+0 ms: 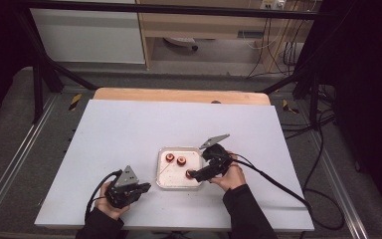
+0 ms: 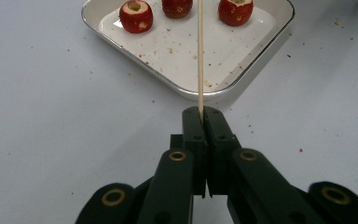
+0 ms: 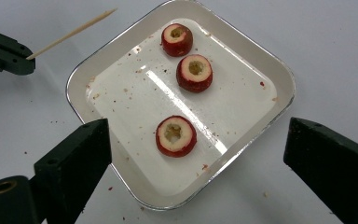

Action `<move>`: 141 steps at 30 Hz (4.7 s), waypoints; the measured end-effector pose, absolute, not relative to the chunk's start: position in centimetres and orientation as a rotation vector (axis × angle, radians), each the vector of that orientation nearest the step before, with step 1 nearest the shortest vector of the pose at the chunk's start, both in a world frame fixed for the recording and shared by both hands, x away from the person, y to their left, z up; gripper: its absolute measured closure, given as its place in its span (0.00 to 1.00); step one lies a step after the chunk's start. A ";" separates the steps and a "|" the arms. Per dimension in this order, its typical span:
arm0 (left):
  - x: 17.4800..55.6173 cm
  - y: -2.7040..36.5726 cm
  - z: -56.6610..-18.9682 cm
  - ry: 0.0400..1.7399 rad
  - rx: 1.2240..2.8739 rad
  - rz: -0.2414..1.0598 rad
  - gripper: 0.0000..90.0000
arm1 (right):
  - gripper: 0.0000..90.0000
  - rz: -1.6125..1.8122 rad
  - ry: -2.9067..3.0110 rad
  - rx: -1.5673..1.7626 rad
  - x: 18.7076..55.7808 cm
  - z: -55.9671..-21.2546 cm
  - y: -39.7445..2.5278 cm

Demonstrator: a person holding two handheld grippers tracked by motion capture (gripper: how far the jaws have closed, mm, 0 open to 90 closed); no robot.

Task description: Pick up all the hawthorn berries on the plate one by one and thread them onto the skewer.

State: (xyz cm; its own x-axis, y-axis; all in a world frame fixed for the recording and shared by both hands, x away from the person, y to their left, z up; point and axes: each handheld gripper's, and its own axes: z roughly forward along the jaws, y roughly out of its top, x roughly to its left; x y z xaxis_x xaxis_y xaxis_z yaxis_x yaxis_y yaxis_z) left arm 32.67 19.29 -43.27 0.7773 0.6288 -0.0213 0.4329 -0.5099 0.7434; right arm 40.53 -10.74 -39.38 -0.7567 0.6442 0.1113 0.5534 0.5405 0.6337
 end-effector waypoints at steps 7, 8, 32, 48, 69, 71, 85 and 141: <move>32.9 19.5 -43.3 0.791 2.182 0.312 0.99 | 0.24 0.917 2.739 0.989 41.2 -39.1 -9.4; 32.9 19.5 -43.3 0.792 2.183 0.311 0.99 | 0.24 0.913 2.760 0.988 41.3 -39.1 -9.1; 32.9 19.4 -43.3 0.784 2.192 0.309 0.99 | 0.62 0.677 2.935 0.994 43.3 -40.9 -6.8; 32.9 19.4 -43.2 0.780 2.194 0.309 0.99 | 0.67 0.635 2.959 1.020 43.5 -41.5 -6.7; 32.6 19.2 -43.0 0.799 2.154 0.339 0.99 | 0.68 1.067 2.716 1.156 42.3 -37.7 -9.1; 32.5 19.2 -43.0 0.806 2.146 0.343 0.99 | 0.68 1.130 2.679 1.167 42.1 -37.6 -9.4; 32.1 18.3 -42.8 0.880 2.064 0.366 0.99 | 0.68 1.557 2.382 1.288 41.4 -38.1 -11.4; 31.8 15.2 -43.2 1.030 1.856 0.313 0.99 | 0.69 2.124 1.818 1.337 41.3 -40.6 -9.5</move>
State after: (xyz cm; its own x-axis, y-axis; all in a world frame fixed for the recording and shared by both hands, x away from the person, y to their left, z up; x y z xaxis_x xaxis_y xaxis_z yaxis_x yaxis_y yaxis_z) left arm 31.79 15.22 -43.21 0.6115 0.7635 -0.2079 0.5183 -0.1880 0.8343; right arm 41.28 -9.49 -40.56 -0.6271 0.5352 0.5659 0.4766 -0.3110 0.8223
